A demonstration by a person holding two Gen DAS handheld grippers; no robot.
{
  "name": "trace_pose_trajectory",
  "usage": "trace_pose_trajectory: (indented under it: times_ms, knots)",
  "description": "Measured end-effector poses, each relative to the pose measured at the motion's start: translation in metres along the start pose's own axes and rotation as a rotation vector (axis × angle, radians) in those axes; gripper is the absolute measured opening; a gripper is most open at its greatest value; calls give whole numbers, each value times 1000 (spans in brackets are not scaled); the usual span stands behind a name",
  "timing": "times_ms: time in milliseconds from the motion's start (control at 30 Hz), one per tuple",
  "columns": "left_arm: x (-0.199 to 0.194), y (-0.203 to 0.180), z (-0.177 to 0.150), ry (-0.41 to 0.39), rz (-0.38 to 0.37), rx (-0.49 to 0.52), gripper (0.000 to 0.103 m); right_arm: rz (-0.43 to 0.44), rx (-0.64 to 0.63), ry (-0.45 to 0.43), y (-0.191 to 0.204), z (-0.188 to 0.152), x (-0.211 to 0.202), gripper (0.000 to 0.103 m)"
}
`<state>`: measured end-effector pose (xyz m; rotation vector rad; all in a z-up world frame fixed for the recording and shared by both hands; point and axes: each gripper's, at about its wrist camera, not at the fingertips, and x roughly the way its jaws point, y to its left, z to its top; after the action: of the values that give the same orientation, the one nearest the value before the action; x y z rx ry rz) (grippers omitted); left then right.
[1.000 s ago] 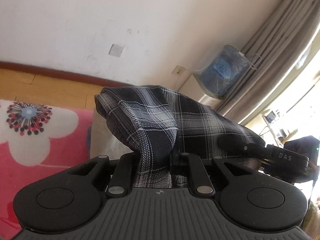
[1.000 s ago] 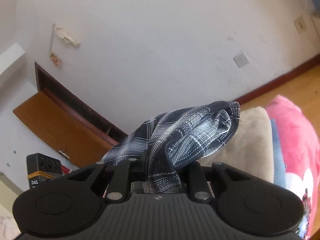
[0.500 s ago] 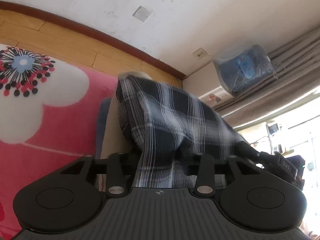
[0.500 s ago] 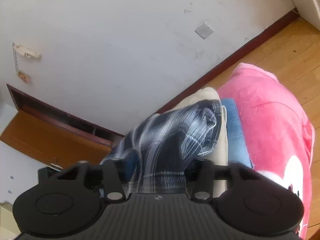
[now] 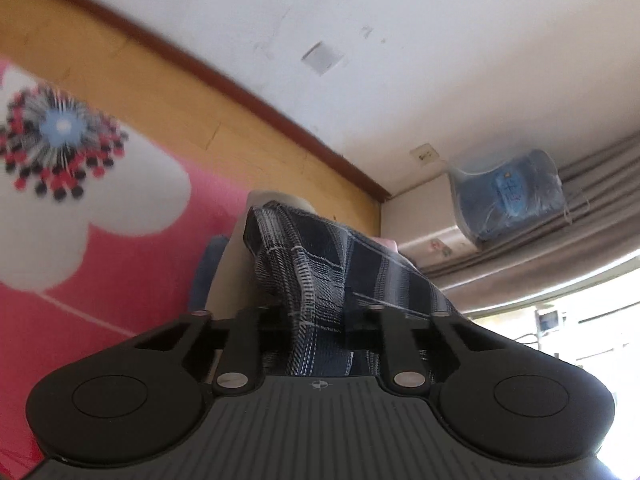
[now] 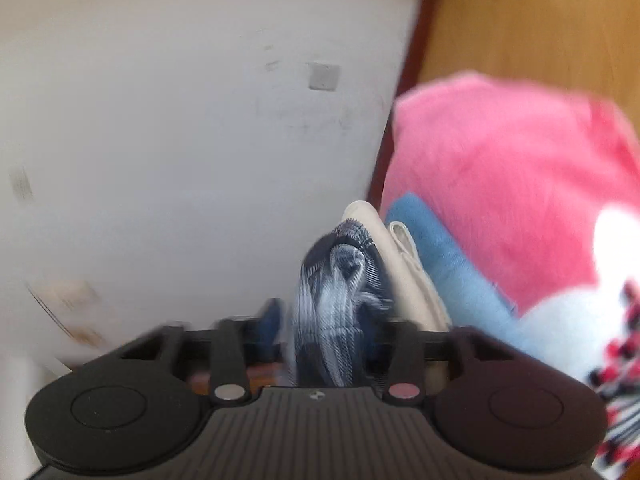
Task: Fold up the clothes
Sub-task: 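Carry the held plaid shorts with both grippers toward the clothes stack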
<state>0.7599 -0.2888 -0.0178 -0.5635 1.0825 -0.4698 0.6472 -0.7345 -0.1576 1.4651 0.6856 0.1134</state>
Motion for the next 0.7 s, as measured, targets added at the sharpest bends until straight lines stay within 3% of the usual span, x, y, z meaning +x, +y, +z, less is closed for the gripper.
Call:
trace_pose_trajectory:
  times_ms: [67, 167, 267, 400, 700]
  knots:
    - [-15, -6, -5, -41, -13, 51, 12, -24, -177, -28, 25, -11, -6, 23]
    - [-34, -13, -7, -113, -42, 118, 12, 36, -426, -57, 57, -24, -13, 22]
    - [-23, -3, 1, -106, -6, 85, 13, 45, -590, -90, 70, -28, -6, 22]
    - [-8, -4, 6, -115, 12, 75, 12, 13, -478, -91, 50, -12, 14, 20]
    - [-6, 4, 4, -120, -35, 27, 13, 93, -466, -71, 43, -1, 4, 20]
